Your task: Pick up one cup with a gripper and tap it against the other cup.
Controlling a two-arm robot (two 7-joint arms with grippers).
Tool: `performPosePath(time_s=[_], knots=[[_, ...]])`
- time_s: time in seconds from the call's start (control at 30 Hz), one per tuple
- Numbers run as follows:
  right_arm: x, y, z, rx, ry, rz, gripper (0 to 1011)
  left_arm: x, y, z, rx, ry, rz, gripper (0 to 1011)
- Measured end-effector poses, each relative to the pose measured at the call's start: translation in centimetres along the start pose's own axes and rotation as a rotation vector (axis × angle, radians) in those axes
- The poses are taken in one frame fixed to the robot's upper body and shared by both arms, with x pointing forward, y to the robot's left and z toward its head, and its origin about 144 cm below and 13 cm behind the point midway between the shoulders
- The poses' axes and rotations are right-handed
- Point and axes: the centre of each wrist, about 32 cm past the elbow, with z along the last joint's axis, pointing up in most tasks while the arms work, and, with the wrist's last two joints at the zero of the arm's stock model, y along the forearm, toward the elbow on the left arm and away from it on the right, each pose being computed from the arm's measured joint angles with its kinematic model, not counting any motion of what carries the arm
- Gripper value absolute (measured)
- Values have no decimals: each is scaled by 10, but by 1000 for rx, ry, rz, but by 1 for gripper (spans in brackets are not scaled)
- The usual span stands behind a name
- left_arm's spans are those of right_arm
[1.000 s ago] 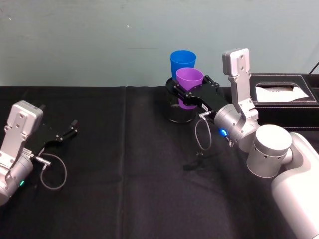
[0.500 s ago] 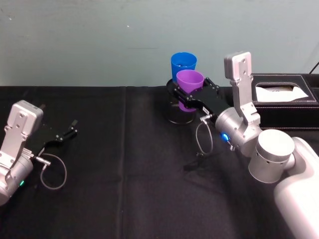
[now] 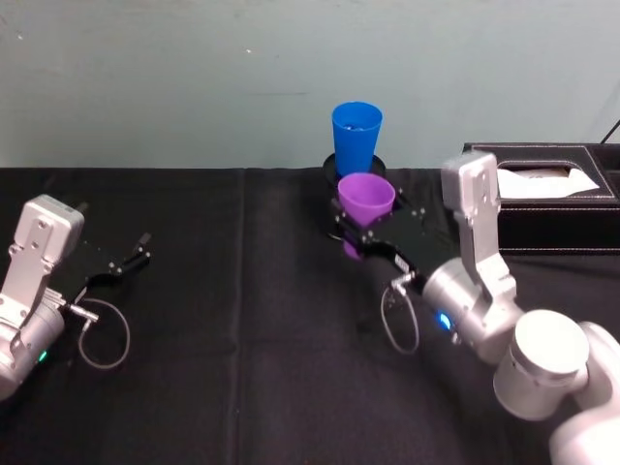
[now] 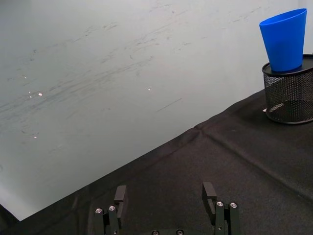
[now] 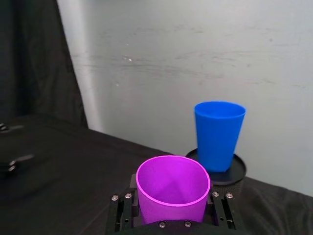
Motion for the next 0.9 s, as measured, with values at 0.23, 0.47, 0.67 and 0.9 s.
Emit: performPosePath(time_s=[0.23, 0.47, 0.67, 0.9], knots=[[-13, -18, -23, 30, -6, 10, 724, 0, 0, 0, 0, 0, 0, 1000], [-20, -26, -51, 50, -10, 4, 724, 0, 0, 0, 0, 0, 0, 1000], [-24, -31, -69, 51, -9, -6, 724, 0, 0, 0, 0, 0, 0, 1000], [-28, -34, -77, 46, -18, -9, 724, 0, 0, 0, 0, 0, 0, 1000]])
